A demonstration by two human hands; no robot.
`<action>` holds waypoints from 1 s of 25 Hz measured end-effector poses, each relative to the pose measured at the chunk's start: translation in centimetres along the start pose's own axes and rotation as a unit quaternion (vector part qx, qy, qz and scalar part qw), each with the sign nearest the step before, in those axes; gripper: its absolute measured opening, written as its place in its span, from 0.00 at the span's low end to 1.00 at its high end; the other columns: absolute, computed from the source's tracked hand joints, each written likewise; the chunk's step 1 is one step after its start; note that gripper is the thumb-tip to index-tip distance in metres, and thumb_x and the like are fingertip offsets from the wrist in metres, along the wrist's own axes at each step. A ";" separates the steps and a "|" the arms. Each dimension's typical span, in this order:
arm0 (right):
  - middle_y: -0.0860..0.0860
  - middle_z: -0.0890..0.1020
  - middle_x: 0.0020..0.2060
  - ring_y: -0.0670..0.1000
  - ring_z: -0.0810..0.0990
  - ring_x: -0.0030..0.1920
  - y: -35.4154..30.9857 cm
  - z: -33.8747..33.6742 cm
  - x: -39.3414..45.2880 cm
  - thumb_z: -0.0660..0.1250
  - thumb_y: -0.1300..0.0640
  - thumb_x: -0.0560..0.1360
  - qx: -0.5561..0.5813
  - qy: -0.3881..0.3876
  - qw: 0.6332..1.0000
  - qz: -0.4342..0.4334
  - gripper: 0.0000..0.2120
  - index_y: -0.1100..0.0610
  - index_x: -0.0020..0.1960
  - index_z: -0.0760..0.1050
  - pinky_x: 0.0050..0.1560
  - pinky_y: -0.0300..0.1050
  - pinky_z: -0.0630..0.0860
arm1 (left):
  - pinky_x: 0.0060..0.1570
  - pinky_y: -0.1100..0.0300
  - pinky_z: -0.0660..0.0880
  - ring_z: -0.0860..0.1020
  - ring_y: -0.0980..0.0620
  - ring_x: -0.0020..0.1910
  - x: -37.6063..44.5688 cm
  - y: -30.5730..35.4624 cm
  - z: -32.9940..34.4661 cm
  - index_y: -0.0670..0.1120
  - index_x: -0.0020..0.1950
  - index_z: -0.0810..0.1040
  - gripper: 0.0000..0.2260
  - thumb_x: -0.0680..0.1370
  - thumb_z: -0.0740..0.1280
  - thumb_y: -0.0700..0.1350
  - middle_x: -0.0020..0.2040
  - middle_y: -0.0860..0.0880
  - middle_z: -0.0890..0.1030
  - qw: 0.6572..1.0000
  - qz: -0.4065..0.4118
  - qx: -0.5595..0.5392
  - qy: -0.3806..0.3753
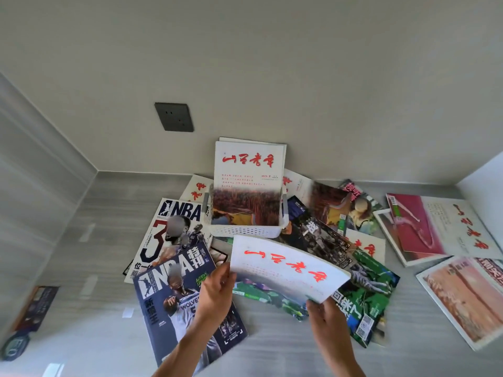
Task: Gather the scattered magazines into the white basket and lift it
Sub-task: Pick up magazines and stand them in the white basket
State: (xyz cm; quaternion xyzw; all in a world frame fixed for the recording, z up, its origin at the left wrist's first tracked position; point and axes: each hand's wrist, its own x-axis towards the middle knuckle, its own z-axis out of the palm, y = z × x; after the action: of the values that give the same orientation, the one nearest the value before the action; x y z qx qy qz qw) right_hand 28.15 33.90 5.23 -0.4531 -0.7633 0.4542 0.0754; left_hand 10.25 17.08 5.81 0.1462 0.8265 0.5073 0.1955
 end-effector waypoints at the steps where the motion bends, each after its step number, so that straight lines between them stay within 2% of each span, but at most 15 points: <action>1: 0.52 0.84 0.38 0.52 0.82 0.38 -0.9 -0.3 0.2 0.66 0.60 0.78 0.020 -0.017 1.000 -0.011 0.08 0.59 0.57 0.78 0.39 0.50 0.77 | 0.28 0.56 0.74 0.77 0.55 0.27 -0.1 0.4 -0.4 0.61 0.43 0.79 0.16 0.78 0.66 0.38 0.36 0.49 0.85 0.999 0.013 0.001 0.031; 3: 0.52 0.84 0.38 0.52 0.83 0.37 -3.1 -0.8 1.3 0.64 0.62 0.79 0.094 -0.032 0.994 -0.036 0.09 0.53 0.56 0.77 0.38 0.52 0.81 | 0.30 0.55 0.78 0.80 0.53 0.30 0.5 1.5 -1.7 0.61 0.42 0.80 0.17 0.77 0.67 0.37 0.37 0.52 0.85 0.997 0.037 -0.010 0.073; 5: 0.49 0.84 0.41 0.47 0.84 0.36 -5.9 -1.5 3.2 0.63 0.62 0.80 0.164 -0.019 0.984 -0.060 0.12 0.48 0.56 0.77 0.34 0.42 0.81 | 0.35 0.57 0.80 0.83 0.55 0.35 2.1 3.6 -2.9 0.63 0.42 0.81 0.18 0.77 0.67 0.38 0.39 0.59 0.86 0.995 0.034 -0.031 0.086; 8: 0.43 0.85 0.44 0.43 0.84 0.38 -12.4 -1.9 8.3 0.63 0.60 0.80 0.215 -0.021 0.968 -0.130 0.13 0.42 0.53 0.77 0.36 0.35 0.80 | 0.36 0.70 0.78 0.82 0.66 0.39 7.3 7.8 -5.6 0.67 0.42 0.81 0.20 0.78 0.66 0.39 0.39 0.68 0.84 0.991 0.041 -0.077 0.103; 10: 0.42 0.84 0.45 0.41 0.83 0.38 -16.6 -1.2 12.0 0.63 0.60 0.80 0.209 0.006 0.963 -0.171 0.13 0.40 0.51 0.77 0.39 0.35 0.81 | 0.35 0.75 0.75 0.82 0.68 0.39 11.7 9.8 -7.0 0.61 0.42 0.81 0.16 0.78 0.66 0.39 0.40 0.65 0.85 0.988 0.064 -0.069 0.120; 11: 0.42 0.84 0.45 0.41 0.83 0.38 -18.2 -0.7 13.8 0.63 0.60 0.80 0.204 0.019 0.962 -0.180 0.12 0.41 0.50 0.77 0.42 0.39 0.82 | 0.37 0.71 0.78 0.83 0.63 0.40 13.6 10.4 -7.4 0.58 0.45 0.82 0.13 0.78 0.65 0.39 0.43 0.59 0.86 0.988 0.066 -0.070 0.121; 12: 0.41 0.83 0.44 0.41 0.83 0.37 -19.4 0.0 15.5 0.64 0.60 0.80 0.199 0.024 0.963 -0.182 0.11 0.43 0.50 0.77 0.45 0.47 0.83 | 0.42 0.63 0.82 0.84 0.58 0.43 15.3 10.6 -7.9 0.53 0.48 0.82 0.10 0.79 0.65 0.39 0.46 0.53 0.86 0.988 0.059 -0.078 0.116; 14: 0.39 0.83 0.42 0.44 0.83 0.37 -20.6 1.8 18.9 0.64 0.60 0.80 0.193 0.021 0.967 -0.167 0.09 0.45 0.50 0.77 0.48 0.60 0.82 | 0.47 0.53 0.83 0.84 0.48 0.45 18.0 10.2 -8.5 0.48 0.51 0.82 0.08 0.79 0.65 0.39 0.49 0.49 0.85 0.991 0.044 -0.067 0.109; 18: 0.34 0.83 0.40 0.39 0.84 0.35 -17.9 4.7 22.2 0.63 0.59 0.80 0.165 0.016 0.978 -0.126 0.12 0.42 0.46 0.76 0.47 0.60 0.83 | 0.48 0.47 0.83 0.84 0.46 0.47 21.0 7.4 -7.7 0.47 0.55 0.80 0.08 0.79 0.64 0.40 0.55 0.45 0.84 0.998 0.005 0.003 0.057; 20: 0.39 0.83 0.44 0.38 0.84 0.36 -16.5 5.6 23.0 0.62 0.60 0.80 0.146 0.011 0.983 -0.112 0.09 0.46 0.50 0.76 0.47 0.60 0.83 | 0.47 0.48 0.83 0.83 0.45 0.49 21.7 5.8 -6.9 0.45 0.57 0.77 0.08 0.79 0.63 0.41 0.57 0.44 0.83 0.998 -0.016 0.044 0.038; 22: 0.49 0.84 0.49 0.40 0.84 0.37 -15.3 6.6 24.2 0.62 0.61 0.80 0.129 0.002 0.987 -0.097 0.08 0.51 0.54 0.76 0.46 0.57 0.84 | 0.44 0.54 0.83 0.83 0.46 0.49 22.6 4.0 -5.8 0.44 0.56 0.77 0.08 0.79 0.64 0.40 0.57 0.44 0.83 0.996 -0.020 0.082 0.037; 25: 0.52 0.84 0.51 0.47 0.85 0.38 -14.2 6.9 24.0 0.61 0.59 0.80 0.082 -0.014 0.993 -0.086 0.08 0.51 0.56 0.76 0.42 0.52 0.85 | 0.34 0.71 0.75 0.81 0.56 0.39 22.3 2.5 -5.7 0.44 0.50 0.82 0.05 0.77 0.67 0.40 0.52 0.47 0.86 0.988 -0.011 0.143 0.052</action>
State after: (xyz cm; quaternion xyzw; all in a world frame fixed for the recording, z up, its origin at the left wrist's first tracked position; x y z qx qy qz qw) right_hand 1.80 45.32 4.91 -0.3720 -0.7606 0.5133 0.1400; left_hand -11.94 23.59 6.49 0.1367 0.9012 0.3885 0.1348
